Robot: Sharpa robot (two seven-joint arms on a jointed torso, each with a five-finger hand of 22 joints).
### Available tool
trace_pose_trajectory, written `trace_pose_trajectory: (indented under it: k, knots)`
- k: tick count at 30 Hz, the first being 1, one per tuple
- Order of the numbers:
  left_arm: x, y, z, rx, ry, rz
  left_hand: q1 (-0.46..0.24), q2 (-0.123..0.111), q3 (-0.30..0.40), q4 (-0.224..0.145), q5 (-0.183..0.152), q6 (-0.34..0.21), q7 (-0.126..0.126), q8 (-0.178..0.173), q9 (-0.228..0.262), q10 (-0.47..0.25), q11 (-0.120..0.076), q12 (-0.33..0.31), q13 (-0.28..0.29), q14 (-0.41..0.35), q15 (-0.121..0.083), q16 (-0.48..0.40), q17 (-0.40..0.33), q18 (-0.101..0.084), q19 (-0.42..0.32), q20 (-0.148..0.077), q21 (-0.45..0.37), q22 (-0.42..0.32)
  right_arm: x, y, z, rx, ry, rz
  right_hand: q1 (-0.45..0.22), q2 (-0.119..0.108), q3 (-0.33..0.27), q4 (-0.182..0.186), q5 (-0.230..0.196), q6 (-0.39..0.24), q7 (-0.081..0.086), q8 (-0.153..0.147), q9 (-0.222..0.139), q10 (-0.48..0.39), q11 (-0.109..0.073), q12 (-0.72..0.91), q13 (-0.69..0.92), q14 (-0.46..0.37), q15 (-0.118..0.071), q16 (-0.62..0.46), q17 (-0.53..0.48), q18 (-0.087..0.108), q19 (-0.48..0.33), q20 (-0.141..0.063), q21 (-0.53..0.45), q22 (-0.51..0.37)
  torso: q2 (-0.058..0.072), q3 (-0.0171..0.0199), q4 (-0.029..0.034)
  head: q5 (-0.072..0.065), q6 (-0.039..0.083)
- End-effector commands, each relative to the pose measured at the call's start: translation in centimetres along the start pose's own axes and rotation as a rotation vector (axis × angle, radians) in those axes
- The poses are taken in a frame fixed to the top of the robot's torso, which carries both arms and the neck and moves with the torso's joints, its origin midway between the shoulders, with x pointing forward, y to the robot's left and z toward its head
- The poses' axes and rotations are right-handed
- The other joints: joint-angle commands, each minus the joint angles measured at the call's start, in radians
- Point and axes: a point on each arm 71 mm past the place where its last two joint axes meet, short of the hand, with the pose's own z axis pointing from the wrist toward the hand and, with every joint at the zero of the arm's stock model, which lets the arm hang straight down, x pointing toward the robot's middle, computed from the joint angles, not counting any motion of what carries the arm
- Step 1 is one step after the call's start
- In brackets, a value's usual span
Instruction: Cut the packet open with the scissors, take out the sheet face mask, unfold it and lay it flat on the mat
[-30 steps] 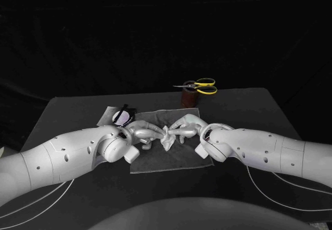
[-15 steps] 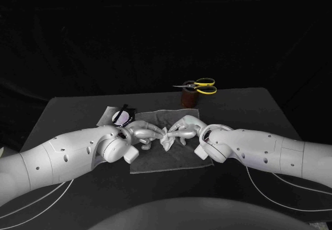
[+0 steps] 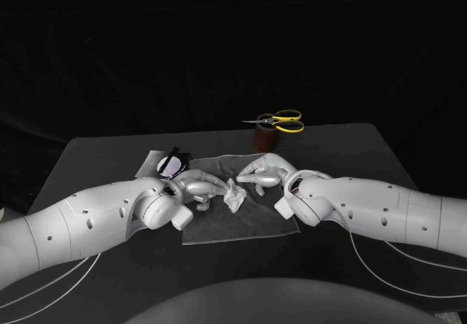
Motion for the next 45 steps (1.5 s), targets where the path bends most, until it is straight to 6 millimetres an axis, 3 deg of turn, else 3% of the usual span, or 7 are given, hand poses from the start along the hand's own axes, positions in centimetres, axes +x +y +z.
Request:
trace_pose_trajectory:
  k: [1,10,17,22,26,33,45]
  knots:
    - [0.0,-0.3,0.0,0.027,-0.020,0.010,-0.020,-0.004,0.001,0.001,0.002,-0.020,0.008,-0.004,0.160,-0.054,0.003,-0.028,-0.065,-0.006,-0.002,0.002,0.004,-0.006,-0.010,0.002,0.001,-0.005,-0.3,0.6,-0.2,-0.001,-0.025,0.035,0.007,0.004,0.005,0.000,0.006,0.015,-0.013,0.016,0.047,0.102,-0.007,0.003,0.263,0.105,-0.011,0.004,0.262,-0.005,0.008,0.000,0.008,0.002,0.000,-0.0006,0.0006,-0.001,0.000]
    - [-0.4,-0.3,-0.1,0.035,-0.058,-0.004,-0.030,-0.012,-0.002,-0.002,0.002,-0.055,0.020,-0.016,0.161,-0.061,0.015,-0.044,-0.092,-0.006,0.008,0.003,0.004,-0.007,-0.009,0.009,0.002,-0.003,-0.8,0.9,-0.4,0.012,0.011,-0.084,-0.006,-0.017,0.016,-0.008,0.006,-0.047,0.003,0.002,0.057,0.101,0.004,0.000,0.260,0.098,-0.006,0.001,0.244,-0.004,-0.002,-0.002,-0.003,-0.003,0.000,-0.0016,0.0009,0.000,0.000]
    - [-1.2,0.1,-0.4,0.005,-0.112,0.006,-0.126,-0.095,-0.131,0.066,0.002,-0.130,0.074,-0.082,0.114,-0.066,0.073,-0.031,-0.109,-0.011,0.057,0.002,-0.008,-0.006,-0.017,0.044,-0.011,-0.020,-1.0,1.3,-0.6,-0.051,0.018,-0.283,-0.046,-0.068,-0.015,-0.006,0.007,-0.139,0.053,-0.055,0.045,0.089,0.047,-0.024,0.240,0.098,0.029,0.001,0.244,-0.010,-0.004,0.020,-0.001,0.002,0.000,-0.0001,-0.0005,0.002,0.000]
    - [-3.1,-0.2,-1.6,0.076,-0.208,0.060,-0.074,-0.104,-0.160,0.048,0.003,-0.144,0.086,-0.073,0.104,-0.150,0.086,-0.062,-0.198,-0.046,0.071,-0.014,-0.069,0.010,-0.062,0.065,-0.050,-0.083,-0.7,1.9,-0.9,-0.127,0.012,-0.445,-0.027,-0.074,-0.008,-0.025,0.007,-0.145,0.059,-0.066,0.043,0.086,0.054,-0.030,0.235,0.096,0.036,0.001,0.241,-0.009,-0.002,0.029,0.002,0.006,0.001,0.0010,0.0007,-0.001,0.000]
    - [-4.2,-1.3,-2.6,0.214,-0.264,0.150,0.054,-0.081,-0.104,-0.029,0.003,-0.104,0.081,-0.018,0.117,-0.197,0.082,-0.105,-0.226,-0.110,0.068,-0.044,-0.165,0.032,-0.138,0.066,-0.109,-0.178,-0.3,2.2,-1.2,-0.171,0.010,-0.538,-0.005,-0.067,0.009,-0.044,0.008,-0.137,0.060,-0.072,0.041,0.082,0.054,-0.038,0.229,0.095,0.037,0.000,0.237,-0.005,-0.004,0.034,0.001,0.007,0.001,-0.0001,0.0000,-0.004,0.000]
    - [-2.9,-3.2,-3.4,0.386,-0.213,0.373,0.091,-0.070,-0.057,-0.056,0.003,-0.068,0.052,0.033,0.118,-0.197,0.057,-0.192,-0.292,-0.129,0.049,-0.054,-0.186,0.034,-0.151,0.051,-0.109,-0.181,0.7,2.2,-1.5,-0.205,0.013,-0.649,0.003,-0.063,0.024,-0.057,0.009,-0.125,0.059,-0.076,0.038,0.079,0.054,-0.044,0.225,0.092,0.038,-0.002,0.231,-0.003,-0.008,0.036,-0.002,0.006,0.001,-0.0013,-0.0004,-0.004,0.000]
    - [0.7,-3.9,-2.3,0.350,-0.123,0.770,0.031,-0.112,-0.180,0.000,0.002,-0.040,0.030,0.007,0.068,-0.074,0.035,-0.136,-0.271,0.040,0.027,0.016,0.062,-0.019,0.056,0.029,0.027,0.045,2.4,1.1,-1.4,-0.163,0.042,-0.736,0.001,-0.061,0.029,-0.060,0.009,-0.112,0.057,-0.077,0.036,0.079,0.052,-0.045,0.224,0.092,0.037,-0.002,0.231,-0.002,-0.007,0.037,0.001,0.009,0.000,0.0009,-0.0012,0.001,0.000]
